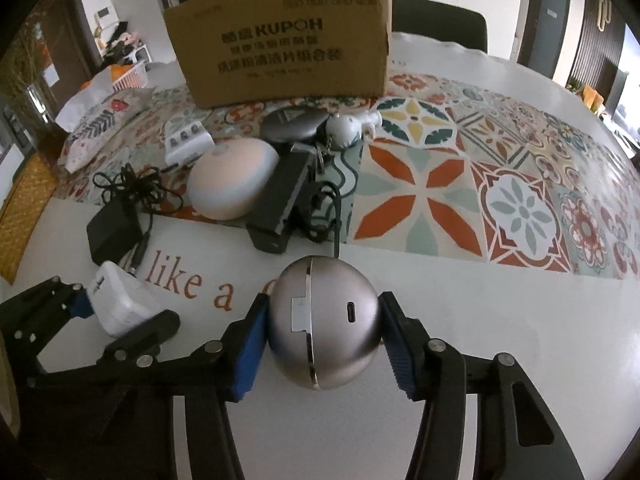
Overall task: Organize rigid objects
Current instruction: 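Grasp the white plug adapter with the left tool while the right tool grasps the silver round speaker, then carry the white adapter and silver speaker over the cardboard box with both tools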
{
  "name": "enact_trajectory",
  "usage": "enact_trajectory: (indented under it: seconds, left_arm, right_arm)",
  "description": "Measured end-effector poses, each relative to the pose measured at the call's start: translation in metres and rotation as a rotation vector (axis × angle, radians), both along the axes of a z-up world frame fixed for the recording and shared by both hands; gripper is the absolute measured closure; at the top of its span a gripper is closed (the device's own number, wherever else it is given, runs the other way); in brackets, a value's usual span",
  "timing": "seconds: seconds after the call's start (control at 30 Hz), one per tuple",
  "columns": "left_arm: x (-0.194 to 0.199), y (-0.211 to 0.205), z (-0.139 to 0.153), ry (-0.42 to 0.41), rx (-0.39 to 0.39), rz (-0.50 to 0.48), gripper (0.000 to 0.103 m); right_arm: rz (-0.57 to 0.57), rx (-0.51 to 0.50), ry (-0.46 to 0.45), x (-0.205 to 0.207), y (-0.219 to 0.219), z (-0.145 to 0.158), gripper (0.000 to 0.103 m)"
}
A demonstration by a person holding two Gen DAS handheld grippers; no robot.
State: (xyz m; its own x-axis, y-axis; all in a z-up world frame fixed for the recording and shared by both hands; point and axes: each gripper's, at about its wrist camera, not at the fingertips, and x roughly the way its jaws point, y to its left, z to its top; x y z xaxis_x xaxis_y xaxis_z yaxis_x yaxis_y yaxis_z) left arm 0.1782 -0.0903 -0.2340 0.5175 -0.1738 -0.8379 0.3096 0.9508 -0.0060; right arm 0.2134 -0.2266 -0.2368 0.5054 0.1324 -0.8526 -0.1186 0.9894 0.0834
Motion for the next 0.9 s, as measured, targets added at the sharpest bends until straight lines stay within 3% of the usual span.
enact_trajectory:
  seconds: [0.4, 0.9]
  left_arm:
    - [0.007, 0.0, 0.021, -0.018, -0.013, 0.063, 0.056]
    - [0.027, 0.011, 0.099, -0.137, -0.037, 0.119, 0.056]
  right_arm:
    - [0.006, 0.019, -0.022, 0.002, -0.005, 0.016, 0.048]
    - [0.007, 0.041, -0.178, 0.022, -0.006, 0.093, 0.048]
